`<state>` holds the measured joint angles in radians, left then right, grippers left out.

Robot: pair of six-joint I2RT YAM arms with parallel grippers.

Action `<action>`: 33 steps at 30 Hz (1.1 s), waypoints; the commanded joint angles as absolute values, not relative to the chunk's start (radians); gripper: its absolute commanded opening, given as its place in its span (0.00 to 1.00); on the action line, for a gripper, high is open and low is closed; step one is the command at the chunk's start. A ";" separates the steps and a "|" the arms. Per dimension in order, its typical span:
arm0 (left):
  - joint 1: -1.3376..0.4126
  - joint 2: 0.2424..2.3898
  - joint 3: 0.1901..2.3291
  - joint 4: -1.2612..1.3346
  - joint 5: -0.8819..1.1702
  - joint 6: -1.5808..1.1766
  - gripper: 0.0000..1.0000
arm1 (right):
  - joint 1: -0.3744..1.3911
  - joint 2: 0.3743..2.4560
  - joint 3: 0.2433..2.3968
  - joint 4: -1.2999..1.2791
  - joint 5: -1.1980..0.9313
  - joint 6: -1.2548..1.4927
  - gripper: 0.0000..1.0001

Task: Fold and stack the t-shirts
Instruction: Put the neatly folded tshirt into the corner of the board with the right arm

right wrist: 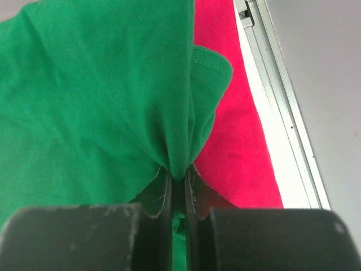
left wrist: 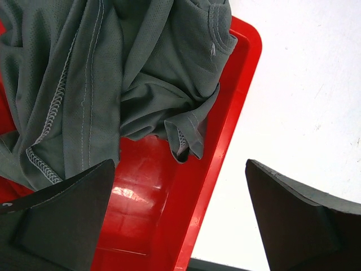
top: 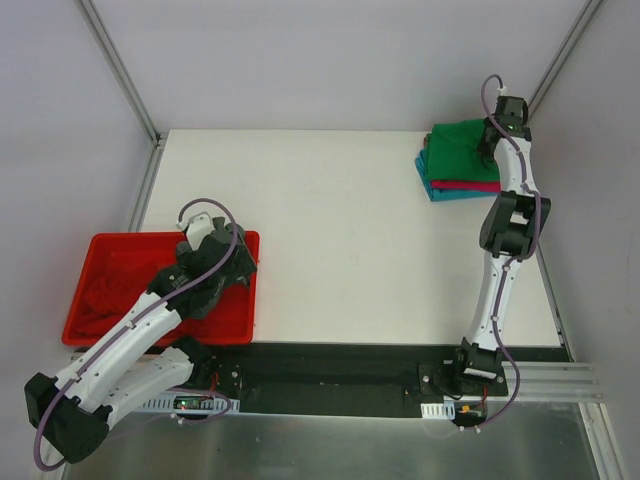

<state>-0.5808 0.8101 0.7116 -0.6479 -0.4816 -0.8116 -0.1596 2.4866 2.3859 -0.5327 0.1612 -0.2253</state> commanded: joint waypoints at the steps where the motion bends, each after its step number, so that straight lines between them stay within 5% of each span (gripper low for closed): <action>1: -0.577 0.824 0.750 -0.640 -0.511 -0.807 0.99 | -0.173 2.499 2.453 -0.451 0.082 -0.195 0.06; 9: -0.577 0.822 0.755 -0.640 -0.491 -0.801 0.99 | -0.179 2.513 2.467 -0.431 0.126 -0.195 0.66; 11: -0.577 0.819 0.758 -0.638 -0.485 -0.798 0.99 | -0.178 2.468 2.451 -0.440 0.173 -0.199 0.96; 16: -0.577 0.821 0.764 -0.627 -0.471 -0.781 0.99 | -0.172 2.300 2.317 -0.437 0.247 -0.204 0.96; 23: -0.577 0.786 0.764 -0.618 -0.407 -0.738 0.99 | -0.164 2.090 2.154 -0.551 0.036 -0.109 0.96; 33: -0.577 0.674 0.718 -0.581 -0.253 -0.710 0.99 | -0.035 1.383 1.319 -0.370 -0.023 -0.002 0.96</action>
